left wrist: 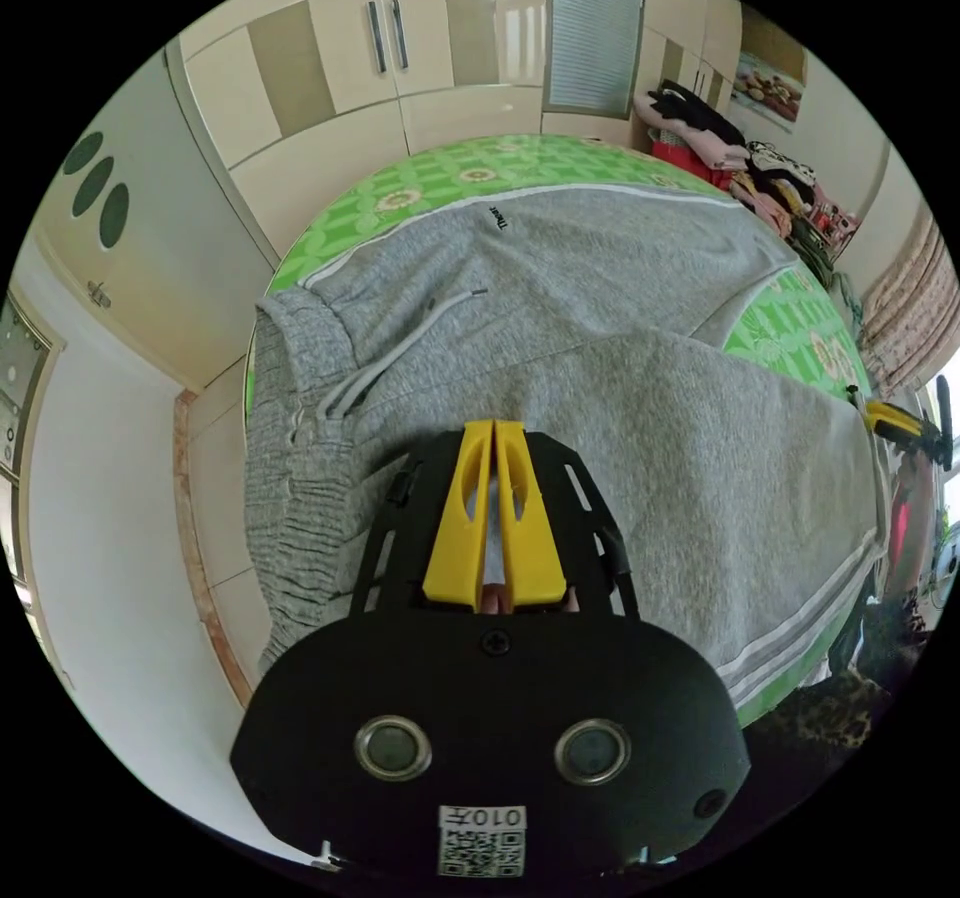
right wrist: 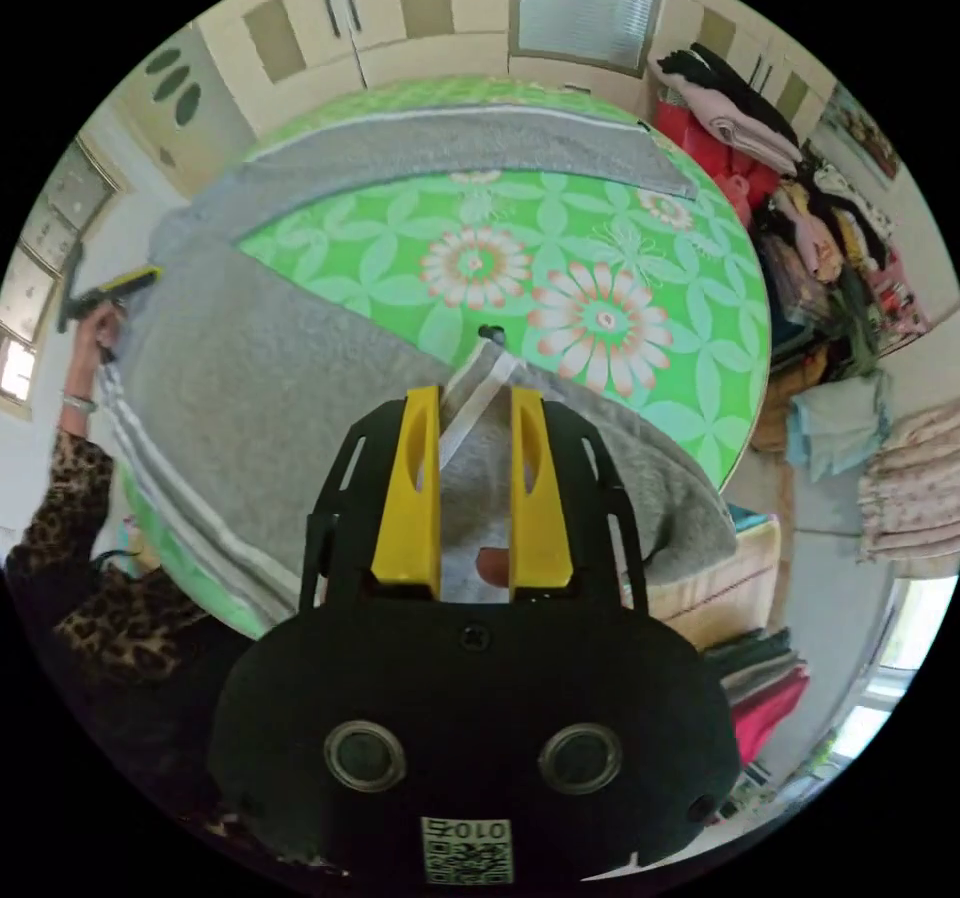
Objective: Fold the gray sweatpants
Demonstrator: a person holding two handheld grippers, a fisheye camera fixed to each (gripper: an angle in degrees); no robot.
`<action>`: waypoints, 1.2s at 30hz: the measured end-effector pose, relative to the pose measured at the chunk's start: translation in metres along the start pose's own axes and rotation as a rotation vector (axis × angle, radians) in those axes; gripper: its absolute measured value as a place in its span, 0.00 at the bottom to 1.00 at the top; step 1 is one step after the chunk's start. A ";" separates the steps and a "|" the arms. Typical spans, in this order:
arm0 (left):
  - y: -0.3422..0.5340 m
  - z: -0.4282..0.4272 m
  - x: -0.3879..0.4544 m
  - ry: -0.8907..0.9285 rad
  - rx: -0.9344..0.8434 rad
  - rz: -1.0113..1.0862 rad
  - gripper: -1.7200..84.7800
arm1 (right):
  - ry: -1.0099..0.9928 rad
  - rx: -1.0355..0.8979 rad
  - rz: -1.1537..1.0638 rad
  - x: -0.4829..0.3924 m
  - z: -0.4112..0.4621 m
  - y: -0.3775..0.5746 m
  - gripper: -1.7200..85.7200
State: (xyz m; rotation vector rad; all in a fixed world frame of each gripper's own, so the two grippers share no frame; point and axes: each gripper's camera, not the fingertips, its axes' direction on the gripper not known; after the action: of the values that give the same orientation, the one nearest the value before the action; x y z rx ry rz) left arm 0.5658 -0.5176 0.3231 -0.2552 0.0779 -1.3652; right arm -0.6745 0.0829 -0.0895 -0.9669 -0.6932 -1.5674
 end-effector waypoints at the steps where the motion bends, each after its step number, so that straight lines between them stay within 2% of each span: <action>1: 0.001 0.002 -0.006 0.009 0.006 0.009 0.02 | 0.019 0.014 0.000 -0.001 0.001 0.001 0.11; 4: 0.005 0.005 -0.024 0.054 0.017 -0.005 0.02 | 0.093 0.068 0.023 0.014 -0.012 0.017 0.06; 8: 0.011 0.010 -0.046 0.106 0.038 -0.019 0.02 | 0.099 0.329 0.267 0.086 -0.060 0.116 0.05; 10: 0.016 0.013 -0.063 0.145 0.050 -0.033 0.02 | 0.019 0.370 0.391 0.124 -0.055 0.171 0.04; 15: 0.021 0.016 -0.087 0.153 0.031 -0.032 0.02 | -0.305 0.202 0.618 0.193 0.059 0.303 0.05; 20: 0.027 0.016 -0.104 0.086 -0.011 0.004 0.02 | -0.599 0.137 0.691 0.222 0.159 0.355 0.06; 23: 0.042 0.004 -0.122 0.046 -0.026 -0.015 0.02 | -0.680 0.187 0.736 0.235 0.192 0.378 0.06; 26: 0.082 -0.025 -0.158 0.079 0.080 -0.097 0.02 | -0.883 0.318 0.775 0.254 0.227 0.402 0.09; 30: 0.187 -0.045 -0.248 0.363 0.292 -0.391 0.02 | -1.307 0.523 0.725 0.263 0.294 0.418 0.18; 34: 0.313 -0.006 -0.333 0.792 0.497 -0.698 0.03 | -1.542 0.597 0.756 0.261 0.353 0.419 0.22; 36: 0.357 0.017 -0.353 0.889 0.574 -0.787 0.04 | -1.649 0.659 0.758 0.259 0.378 0.413 0.24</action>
State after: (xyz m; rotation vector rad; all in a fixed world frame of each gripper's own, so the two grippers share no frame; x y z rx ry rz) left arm 0.8382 -0.1066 0.2258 0.9091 0.3422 -2.1208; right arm -0.2026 0.1849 0.2949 -1.5854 -1.5167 0.4249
